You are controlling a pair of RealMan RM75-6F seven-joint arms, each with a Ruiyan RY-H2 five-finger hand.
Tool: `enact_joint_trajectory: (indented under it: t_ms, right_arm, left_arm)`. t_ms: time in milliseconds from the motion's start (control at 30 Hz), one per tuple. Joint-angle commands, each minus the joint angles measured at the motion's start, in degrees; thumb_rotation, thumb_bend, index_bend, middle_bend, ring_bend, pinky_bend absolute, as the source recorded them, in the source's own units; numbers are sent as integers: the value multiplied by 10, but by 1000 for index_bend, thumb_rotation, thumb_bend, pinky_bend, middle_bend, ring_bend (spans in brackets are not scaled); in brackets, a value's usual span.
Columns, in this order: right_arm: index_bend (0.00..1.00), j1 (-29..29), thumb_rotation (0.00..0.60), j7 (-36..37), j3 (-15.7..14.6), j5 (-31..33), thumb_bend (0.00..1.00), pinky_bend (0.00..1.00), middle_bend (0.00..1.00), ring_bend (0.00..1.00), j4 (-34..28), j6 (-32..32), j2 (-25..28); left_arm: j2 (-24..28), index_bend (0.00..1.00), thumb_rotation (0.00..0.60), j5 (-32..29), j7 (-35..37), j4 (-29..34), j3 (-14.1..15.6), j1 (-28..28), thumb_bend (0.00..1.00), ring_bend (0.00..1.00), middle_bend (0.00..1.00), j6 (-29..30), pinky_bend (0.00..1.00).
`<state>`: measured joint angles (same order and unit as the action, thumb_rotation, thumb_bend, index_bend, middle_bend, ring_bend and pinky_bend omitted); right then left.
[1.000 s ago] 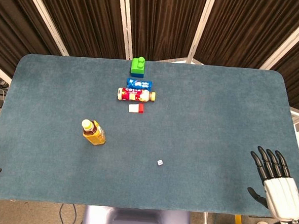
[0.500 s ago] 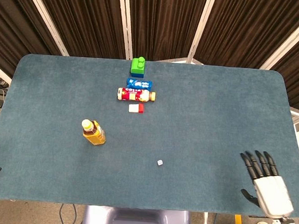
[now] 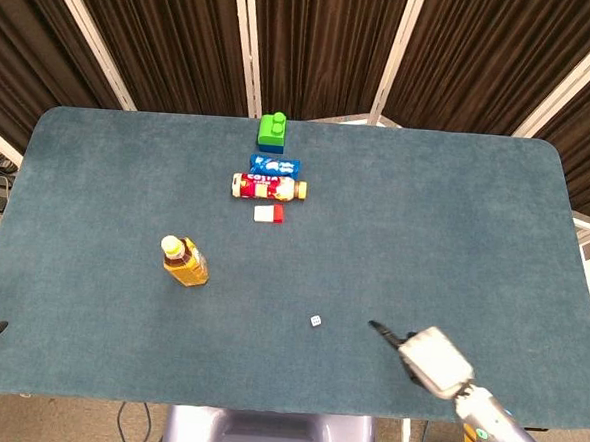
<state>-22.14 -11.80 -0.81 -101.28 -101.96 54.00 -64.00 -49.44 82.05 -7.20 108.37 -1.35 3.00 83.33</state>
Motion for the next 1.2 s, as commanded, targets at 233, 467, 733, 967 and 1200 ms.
enact_joint_trajectory:
  t_ms: [233, 467, 733, 967, 1200]
  right_arm:
    - [0, -84, 600, -93, 19, 51, 854, 935, 639, 609, 19, -127, -89]
    - [0, -108, 600, -144, 38, 96, 855, 935, 639, 609, 41, -152, -133]
    - [0, -128, 600, -186, 50, 150, 855, 935, 639, 609, 52, -165, -161]
    - [0, -137, 600, -204, 46, 180, 855, 935, 639, 609, 55, -164, -162]
    - [0, -141, 600, -214, 42, 200, 854, 935, 639, 609, 59, -155, -161]
  left_arm:
    - [-15, 0, 600, -36, -28, -7, -9, 17, 0, 0, 0, -28, 0]
    - [-24, 0, 600, -55, -45, -11, -12, 26, 0, 0, 0, -42, 0]
    - [-29, 0, 600, -66, -56, -11, -14, 30, 0, 0, 0, -47, 0]
    - [-31, 0, 600, -68, -62, -11, -12, 33, 0, 0, 0, -51, 0]
    - [-30, 0, 600, -68, -64, -8, -10, 33, 0, 0, 0, -51, 0]
